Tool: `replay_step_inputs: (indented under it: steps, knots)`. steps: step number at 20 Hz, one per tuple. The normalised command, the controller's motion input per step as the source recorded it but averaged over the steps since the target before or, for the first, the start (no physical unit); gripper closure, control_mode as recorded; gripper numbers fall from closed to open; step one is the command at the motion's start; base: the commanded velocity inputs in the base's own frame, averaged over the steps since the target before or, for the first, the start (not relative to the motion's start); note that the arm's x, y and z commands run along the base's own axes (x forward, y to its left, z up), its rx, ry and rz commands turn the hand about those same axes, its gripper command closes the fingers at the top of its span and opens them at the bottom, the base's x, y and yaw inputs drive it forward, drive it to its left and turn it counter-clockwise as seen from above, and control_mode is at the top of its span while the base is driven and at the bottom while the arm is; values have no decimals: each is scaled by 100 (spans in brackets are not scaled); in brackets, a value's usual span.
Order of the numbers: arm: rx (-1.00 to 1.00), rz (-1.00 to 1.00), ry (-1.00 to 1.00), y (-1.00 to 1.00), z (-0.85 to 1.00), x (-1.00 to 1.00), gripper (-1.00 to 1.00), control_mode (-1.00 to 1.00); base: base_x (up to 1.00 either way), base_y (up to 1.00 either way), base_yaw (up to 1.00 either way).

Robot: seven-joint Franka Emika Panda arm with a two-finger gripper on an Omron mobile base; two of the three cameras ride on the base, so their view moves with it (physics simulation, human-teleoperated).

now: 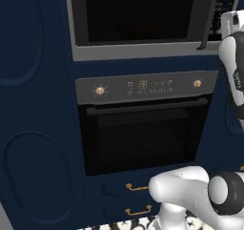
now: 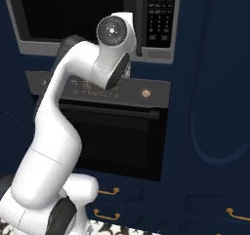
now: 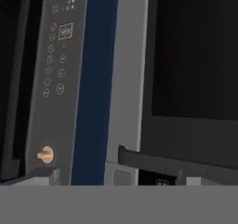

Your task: Pick the carrot from the sink and place it in the bowl. Then pick the bowl and place it in the microwave. Then close the microwave door and press the start button.

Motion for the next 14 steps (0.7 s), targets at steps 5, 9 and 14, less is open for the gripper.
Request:
replay_step_inputs:
  steps: [5,9,14]
  knots:
    - [26,7,-29,-82,9,6,-100,-100,0,0,0]
    - [7,8,-35,-17,0,36,100,-100,0,0,0]
    - [0,2,-5,1,1,37,100,-100,0,0,0]
